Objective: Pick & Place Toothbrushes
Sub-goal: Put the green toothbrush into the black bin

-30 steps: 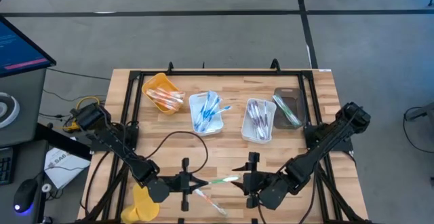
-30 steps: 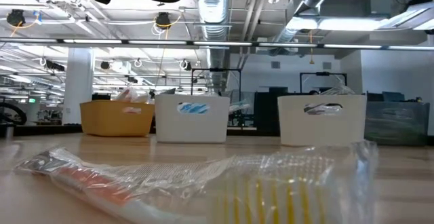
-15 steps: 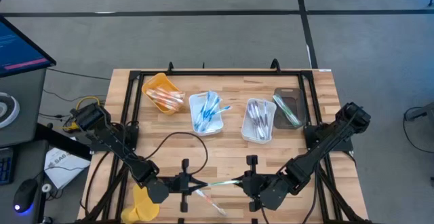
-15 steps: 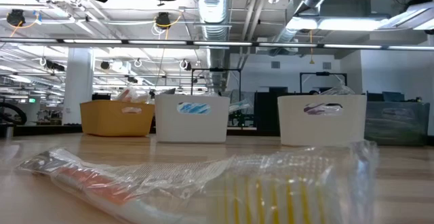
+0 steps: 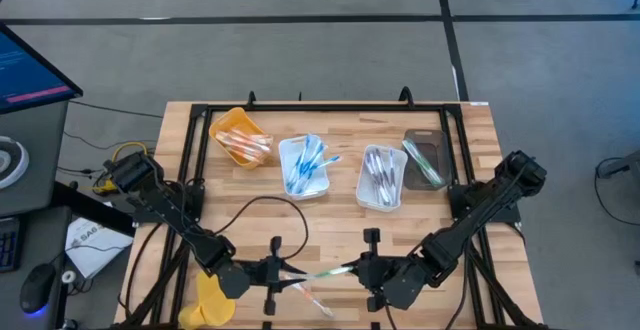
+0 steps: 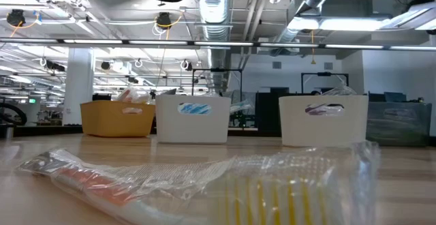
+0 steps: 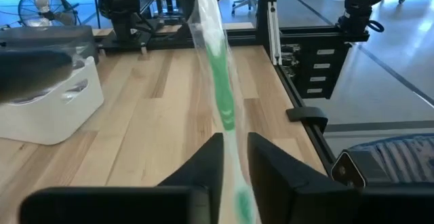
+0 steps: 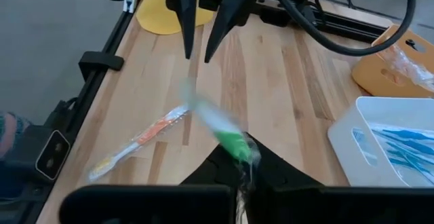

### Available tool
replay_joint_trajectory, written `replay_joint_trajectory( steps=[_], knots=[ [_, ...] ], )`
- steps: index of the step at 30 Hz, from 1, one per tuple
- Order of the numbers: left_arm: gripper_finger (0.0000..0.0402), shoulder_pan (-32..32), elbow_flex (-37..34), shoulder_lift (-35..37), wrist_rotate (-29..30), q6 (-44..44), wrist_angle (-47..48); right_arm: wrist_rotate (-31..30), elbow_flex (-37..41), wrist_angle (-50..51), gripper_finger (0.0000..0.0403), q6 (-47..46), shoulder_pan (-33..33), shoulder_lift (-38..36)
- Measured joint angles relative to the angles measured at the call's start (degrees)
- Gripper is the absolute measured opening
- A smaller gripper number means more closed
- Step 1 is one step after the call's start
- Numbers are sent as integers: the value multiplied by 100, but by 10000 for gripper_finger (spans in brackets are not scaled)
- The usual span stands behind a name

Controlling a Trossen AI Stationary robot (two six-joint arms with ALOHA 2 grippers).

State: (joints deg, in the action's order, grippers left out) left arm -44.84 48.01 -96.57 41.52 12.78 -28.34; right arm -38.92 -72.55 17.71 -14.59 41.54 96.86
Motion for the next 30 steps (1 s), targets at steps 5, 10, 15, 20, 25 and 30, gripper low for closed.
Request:
replay_joint_trajectory(
  steps=[5, 10, 15, 20, 25, 30],
  knots=[
    [103, 0, 0, 0, 0, 7, -7, 2, 0, 23, 0, 2, -4, 0],
    [153, 2, 0, 0, 0, 8, -14, 1, 0, 176, 0, -158, 7, 0],
    [186, 2, 0, 0, 0, -35, -15, -26, 0, 788, 0, -881, 30, 0],
    [196, 2, 0, 0, 0, -38, -15, -324, 0, 1481, 0, -1532, 167, -10],
    [192, 2, 0, 0, 0, -46, -14, -896, -2, 2368, 0, -2266, 412, -294],
    [189, 2, 0, 0, 0, -50, -12, -1544, -2, 3416, 0, -3363, 855, -642]
  ],
)
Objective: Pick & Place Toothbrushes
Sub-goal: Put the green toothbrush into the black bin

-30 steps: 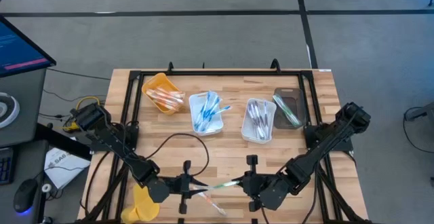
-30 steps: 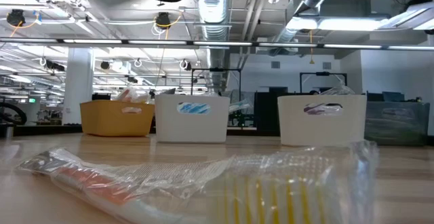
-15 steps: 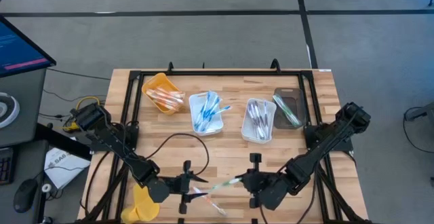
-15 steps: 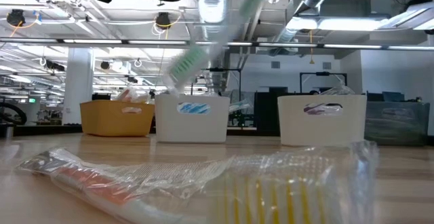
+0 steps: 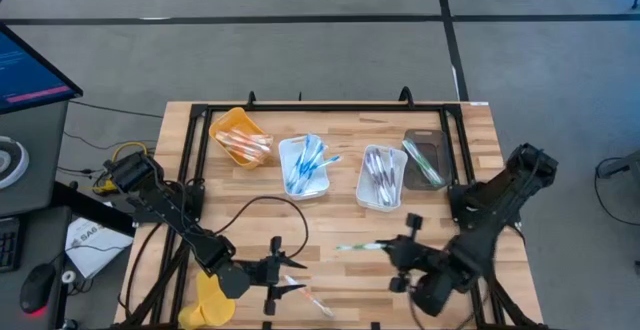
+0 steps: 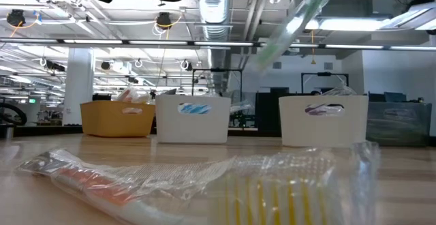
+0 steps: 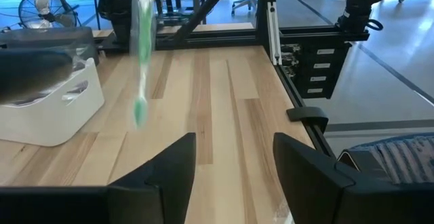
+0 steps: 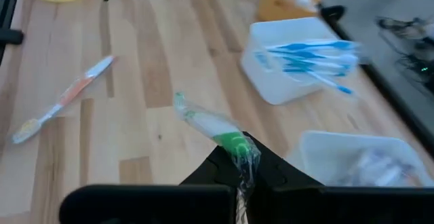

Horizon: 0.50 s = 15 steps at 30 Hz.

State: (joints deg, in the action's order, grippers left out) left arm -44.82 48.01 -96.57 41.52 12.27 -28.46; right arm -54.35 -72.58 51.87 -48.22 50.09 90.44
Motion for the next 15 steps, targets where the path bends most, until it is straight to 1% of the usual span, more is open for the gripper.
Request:
replay_joint_trajectory(
  steps=[3, 5, 10, 11, 14, 15],
  knots=[
    [189, 0, 0, 0, 0, 0, 3, -422, 0, 772, 0, -826, 328, -117],
    [188, 0, 0, 0, 0, 0, 3, -661, 0, 1455, 0, -1532, 495, -132],
    [187, 0, 0, 0, 0, 0, 10, -726, 0, 3684, 0, -4173, 801, -47],
    [187, 0, 0, 0, -2, 0, 10, -719, 17, 3874, 0, -4632, 870, -7],
    [188, 0, 2, 0, -1, 1, 11, -741, 203, 3728, 0, -4672, 950, -61],
    [188, 0, 2, 0, -2, 1, 13, -740, 220, 3810, 0, -4860, 977, -76]
  ],
)
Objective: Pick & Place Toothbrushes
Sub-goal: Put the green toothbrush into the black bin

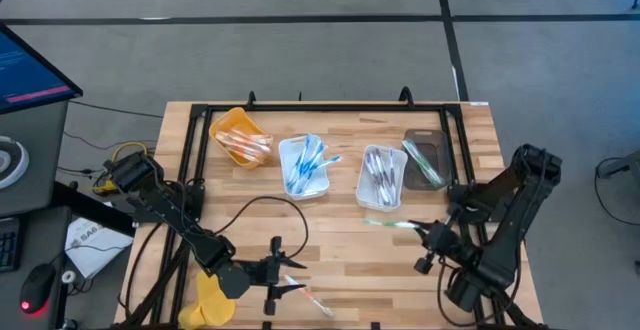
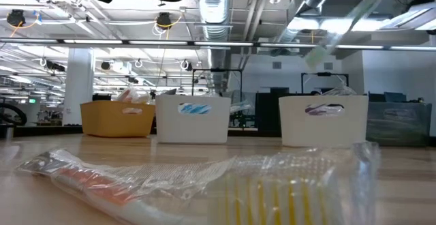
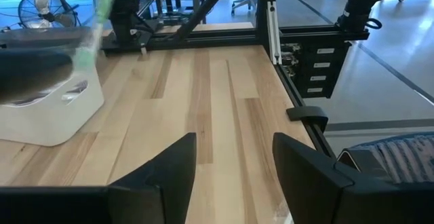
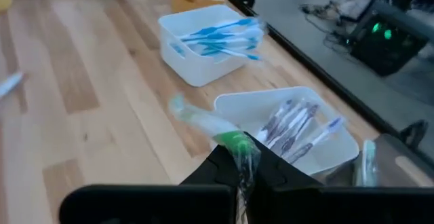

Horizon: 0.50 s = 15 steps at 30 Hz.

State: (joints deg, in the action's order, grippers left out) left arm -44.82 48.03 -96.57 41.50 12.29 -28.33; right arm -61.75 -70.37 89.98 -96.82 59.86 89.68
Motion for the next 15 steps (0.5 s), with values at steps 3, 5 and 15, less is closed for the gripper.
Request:
replay_joint_trajectory(
  steps=[3, 5, 15],
  knots=[
    [187, 0, 0, 0, 0, -1, 1, 65, 184, 16, 0, -174, 20, -25],
    [186, 0, 0, 0, 0, -1, 4, 159, 223, 4, 0, -227, -7, -52],
    [186, 0, 0, 0, 0, 1, 11, 402, 334, -3, 0, 516, -35, -1109]
  ],
)
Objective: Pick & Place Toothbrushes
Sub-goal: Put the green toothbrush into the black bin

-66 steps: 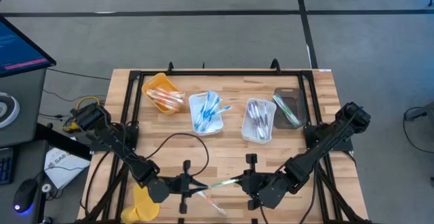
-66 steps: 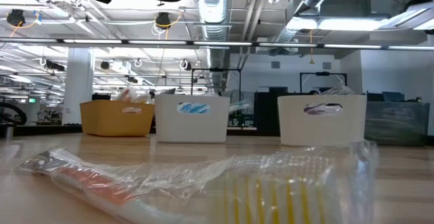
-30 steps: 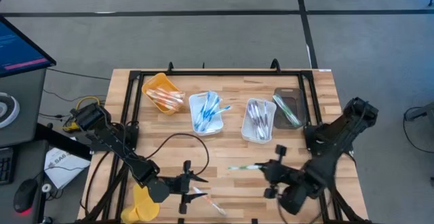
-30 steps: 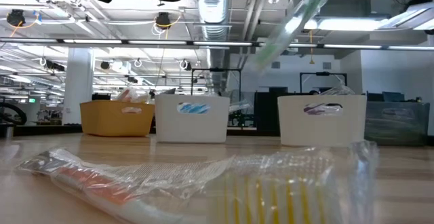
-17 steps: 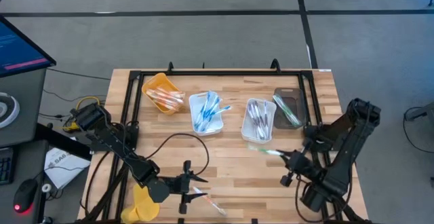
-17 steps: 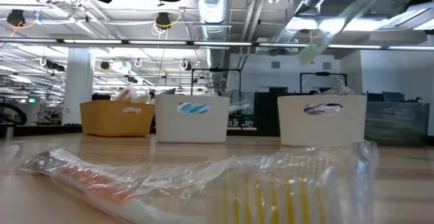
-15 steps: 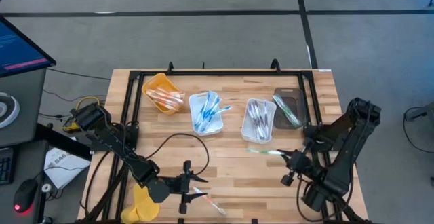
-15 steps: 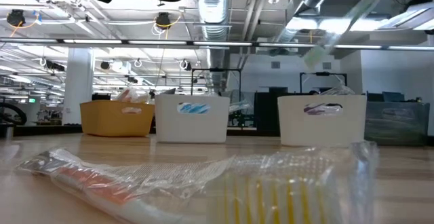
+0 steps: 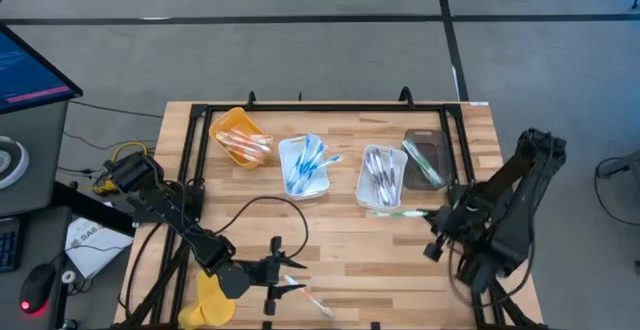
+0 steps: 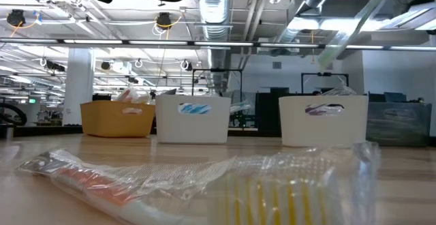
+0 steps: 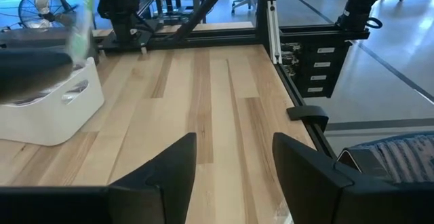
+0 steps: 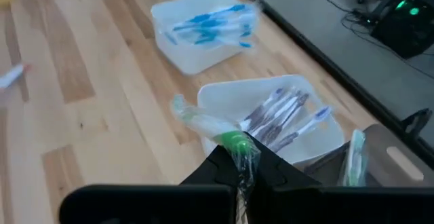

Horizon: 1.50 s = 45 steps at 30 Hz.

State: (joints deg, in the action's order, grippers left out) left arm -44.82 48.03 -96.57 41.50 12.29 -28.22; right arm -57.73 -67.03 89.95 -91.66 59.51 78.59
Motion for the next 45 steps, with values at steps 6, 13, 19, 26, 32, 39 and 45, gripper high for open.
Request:
replay_joint_trajectory(
  steps=[6, 13, 19, 26, 32, 39, 45],
  knots=[
    [186, -32, 0, 0, -1, 8, 17, -361, 944, 10, 0, -495, 377, -1337],
    [186, -63, 0, 0, 0, 13, 32, -2833, 2698, -965, 0, -1016, 1337, -2462],
    [185, -42, 0, 0, 0, 7, 34, -3218, 3214, -2158, 0, 596, 1345, -2404],
    [182, -5, 0, 0, 1, 4, 34, -3231, 2832, -2278, 0, 1338, 231, -2455],
    [184, -22, 0, 2, 0, 13, 32, -2829, 2472, -2274, 0, 2203, -1023, -2701],
    [184, -24, -44, 7, 0, 17, 26, -1785, 1781, -2272, 0, 3397, -2484, -2712],
    [180, 3, -359, 9, 0, 390, 20, -151, 651, -1872, 0, 4286, -3475, -2655]
  ],
)
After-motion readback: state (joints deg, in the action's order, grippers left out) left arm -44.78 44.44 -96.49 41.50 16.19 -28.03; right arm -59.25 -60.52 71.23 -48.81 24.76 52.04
